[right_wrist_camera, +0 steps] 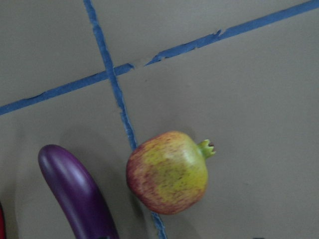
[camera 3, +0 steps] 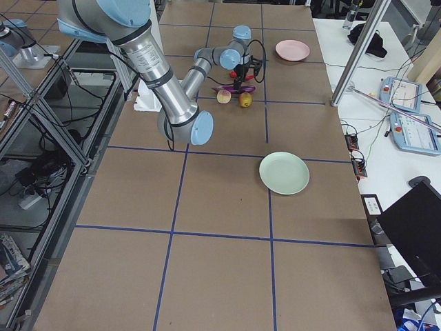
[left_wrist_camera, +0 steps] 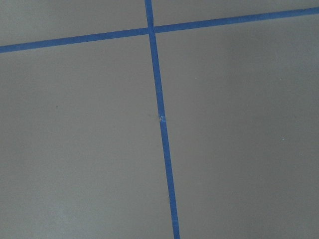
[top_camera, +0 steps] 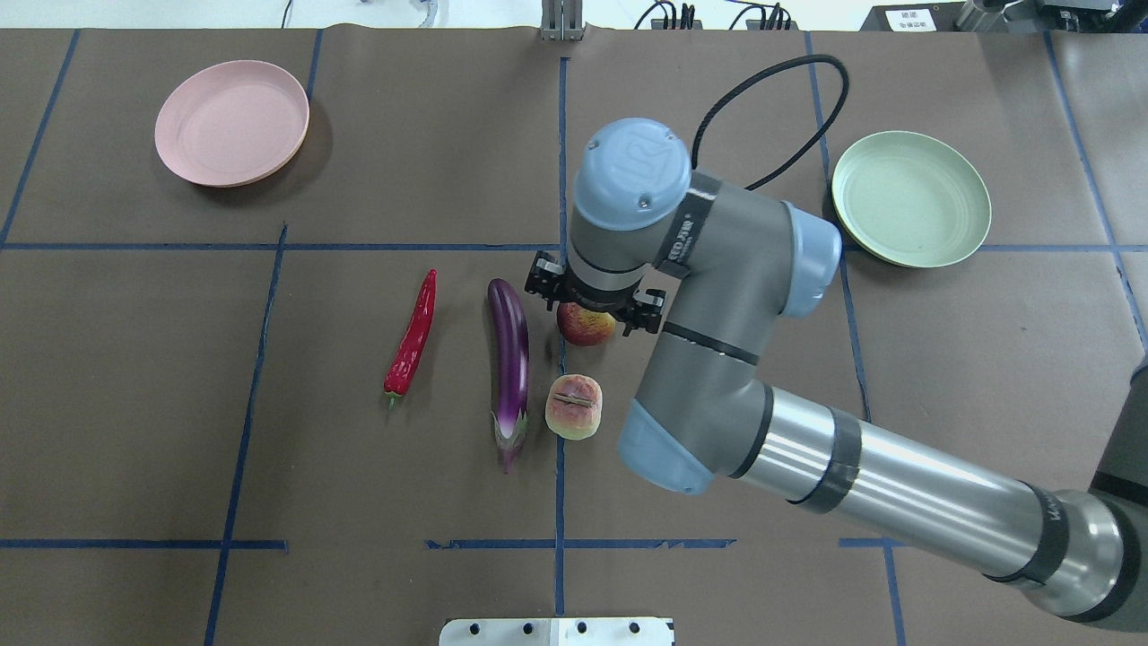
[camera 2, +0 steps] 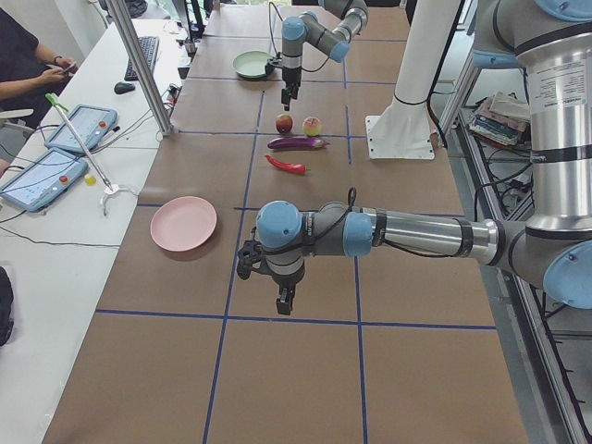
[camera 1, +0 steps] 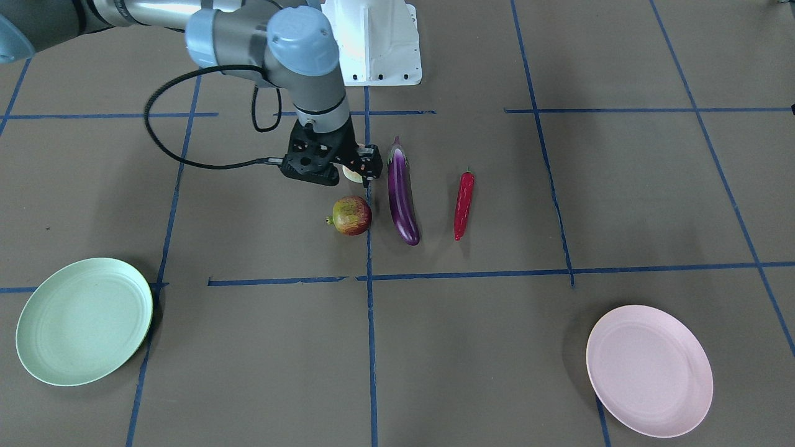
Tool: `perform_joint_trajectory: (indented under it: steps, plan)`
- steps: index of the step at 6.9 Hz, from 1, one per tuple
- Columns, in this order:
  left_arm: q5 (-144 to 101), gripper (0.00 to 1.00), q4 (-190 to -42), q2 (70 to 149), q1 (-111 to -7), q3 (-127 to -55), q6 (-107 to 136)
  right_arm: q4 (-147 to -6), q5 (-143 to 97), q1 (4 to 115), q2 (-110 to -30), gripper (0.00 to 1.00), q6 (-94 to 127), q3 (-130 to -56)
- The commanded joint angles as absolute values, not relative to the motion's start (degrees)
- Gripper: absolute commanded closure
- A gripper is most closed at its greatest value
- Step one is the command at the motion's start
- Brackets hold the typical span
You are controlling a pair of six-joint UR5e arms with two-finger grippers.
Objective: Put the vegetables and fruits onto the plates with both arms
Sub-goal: 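Reach the right gripper down to the pink peach and grasp it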
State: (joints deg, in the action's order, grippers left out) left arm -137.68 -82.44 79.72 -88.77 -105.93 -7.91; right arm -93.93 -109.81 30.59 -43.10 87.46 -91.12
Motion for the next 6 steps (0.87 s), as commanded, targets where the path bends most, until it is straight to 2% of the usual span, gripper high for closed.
perform_joint_trajectory:
  steps: [1,6]
  plan:
    - [-138.43,0.00,-82.44,79.72,-88.77,-106.00,-7.91,-94.57,-108.20,26.21,-40.95,0.00,89.38,-87.28]
    - [-138.34,0.00,-82.44,79.63,-88.77,-106.00,-7.91,-100.02,-106.79,24.35,-41.56,0.01,88.95,-86.22]
